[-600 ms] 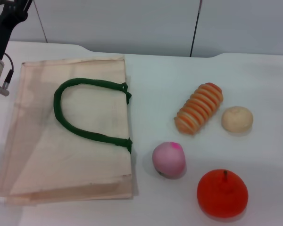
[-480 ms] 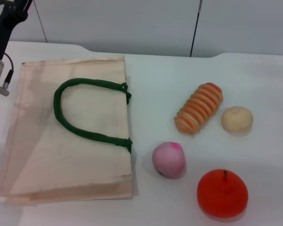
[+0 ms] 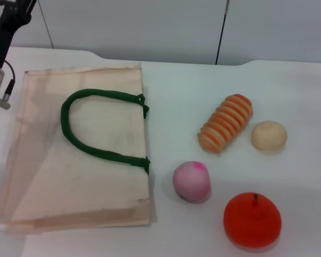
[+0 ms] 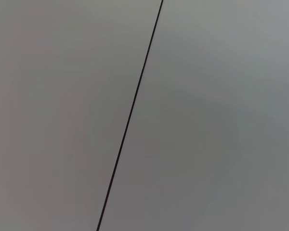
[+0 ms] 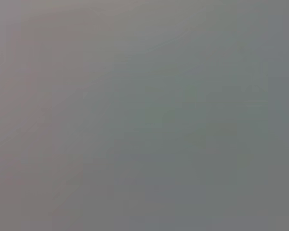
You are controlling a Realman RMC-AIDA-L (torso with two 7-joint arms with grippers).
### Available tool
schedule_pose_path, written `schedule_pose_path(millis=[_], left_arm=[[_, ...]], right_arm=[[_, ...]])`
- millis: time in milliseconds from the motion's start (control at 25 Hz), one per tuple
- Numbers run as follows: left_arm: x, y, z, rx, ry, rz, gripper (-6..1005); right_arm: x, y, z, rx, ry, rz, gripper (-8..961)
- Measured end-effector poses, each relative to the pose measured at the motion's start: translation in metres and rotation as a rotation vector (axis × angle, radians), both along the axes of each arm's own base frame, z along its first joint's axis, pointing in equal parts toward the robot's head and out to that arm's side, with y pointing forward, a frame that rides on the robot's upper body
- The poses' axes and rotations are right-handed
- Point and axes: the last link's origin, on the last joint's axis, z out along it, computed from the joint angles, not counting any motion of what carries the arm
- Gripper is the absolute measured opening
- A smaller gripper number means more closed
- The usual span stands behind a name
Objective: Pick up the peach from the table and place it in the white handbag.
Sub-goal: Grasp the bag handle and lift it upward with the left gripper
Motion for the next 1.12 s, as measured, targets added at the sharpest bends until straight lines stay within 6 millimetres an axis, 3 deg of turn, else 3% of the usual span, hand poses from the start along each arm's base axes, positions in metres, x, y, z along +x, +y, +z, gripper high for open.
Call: schedule_pose_path(millis=[200, 440, 680, 960, 1120], left_arm=[[0.000, 0.002, -0.003, -0.030, 0.015, 0.007, 819], [0.004, 0.011, -0.005, -0.202, 0.023, -0.052, 816], [-0.002, 0.026, 0.024, -0.441, -0.052, -0.021, 813], [-0.003, 0.034, 0.055, -0.681, 0.005, 0.087, 809], [0.000, 0.032, 0.059, -0.814, 0.090, 0.144, 807]], right_arm=[[0.000, 0.000, 0.000, 0.000, 0.000, 0.000, 894], [0.005, -0.002, 0.000, -0.002, 0.006, -0.020, 894], [0.006, -0.001, 0.001, -0.005, 0.005, -0.028, 894], [0.007, -0.001, 0.001, -0.005, 0.005, -0.031, 894], [0.007, -0.001, 0.001, -0.007, 0.003, -0.030, 894]])
